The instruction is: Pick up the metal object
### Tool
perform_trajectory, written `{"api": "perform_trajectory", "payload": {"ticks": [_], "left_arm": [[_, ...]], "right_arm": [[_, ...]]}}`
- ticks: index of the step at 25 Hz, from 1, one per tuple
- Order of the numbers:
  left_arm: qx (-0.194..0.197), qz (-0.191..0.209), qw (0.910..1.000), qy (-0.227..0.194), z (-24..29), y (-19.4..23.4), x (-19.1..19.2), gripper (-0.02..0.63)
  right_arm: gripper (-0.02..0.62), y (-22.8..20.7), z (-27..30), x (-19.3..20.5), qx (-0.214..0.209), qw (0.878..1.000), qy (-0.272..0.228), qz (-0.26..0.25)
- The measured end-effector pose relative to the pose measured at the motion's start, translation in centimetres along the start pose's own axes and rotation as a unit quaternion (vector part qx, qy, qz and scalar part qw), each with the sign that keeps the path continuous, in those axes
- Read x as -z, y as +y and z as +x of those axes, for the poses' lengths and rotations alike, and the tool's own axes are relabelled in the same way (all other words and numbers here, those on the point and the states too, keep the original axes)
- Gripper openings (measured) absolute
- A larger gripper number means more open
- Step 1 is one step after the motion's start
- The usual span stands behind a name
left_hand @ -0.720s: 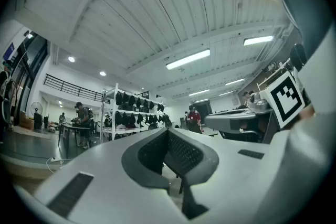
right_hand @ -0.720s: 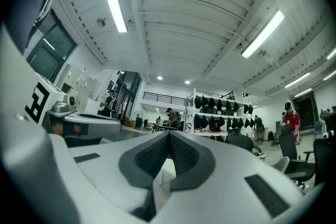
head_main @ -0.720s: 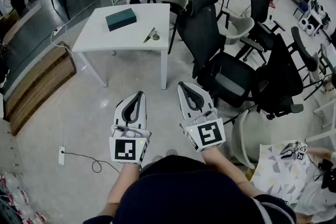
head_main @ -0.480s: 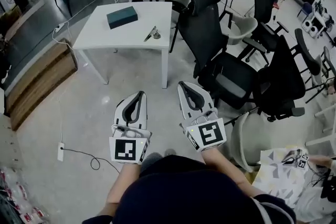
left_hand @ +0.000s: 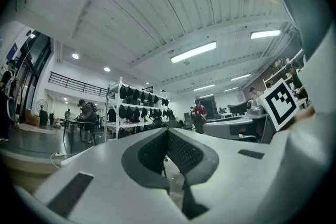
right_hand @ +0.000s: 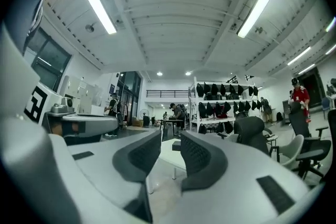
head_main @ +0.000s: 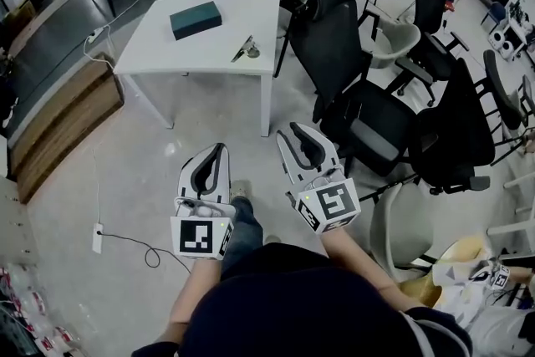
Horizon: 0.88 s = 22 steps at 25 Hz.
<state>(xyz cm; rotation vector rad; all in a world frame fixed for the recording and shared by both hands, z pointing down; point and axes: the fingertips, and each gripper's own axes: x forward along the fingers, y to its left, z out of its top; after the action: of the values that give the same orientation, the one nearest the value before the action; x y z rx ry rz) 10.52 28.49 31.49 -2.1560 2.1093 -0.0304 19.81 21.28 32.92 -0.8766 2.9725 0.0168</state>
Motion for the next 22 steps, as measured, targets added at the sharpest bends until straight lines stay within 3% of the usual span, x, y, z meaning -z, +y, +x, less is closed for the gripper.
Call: {"api": "perform_trajectory", "payload": {"ticks": [11, 22], "left_arm": [[0.02, -0.01, 0.9998, 0.001, 11.0, 9.4, 2.9, 0.023], [0.077, -0.016, 0.9969, -0.006, 22.6, 19.6, 4.7, 0.023]], "right_arm": [[0.14, -4.2, 13.6, 3.3, 0.011, 0.999, 0.032, 0.031], [0.14, -7.9, 27.5, 5.2, 0.063, 0.996, 0.056, 0.041]]}}
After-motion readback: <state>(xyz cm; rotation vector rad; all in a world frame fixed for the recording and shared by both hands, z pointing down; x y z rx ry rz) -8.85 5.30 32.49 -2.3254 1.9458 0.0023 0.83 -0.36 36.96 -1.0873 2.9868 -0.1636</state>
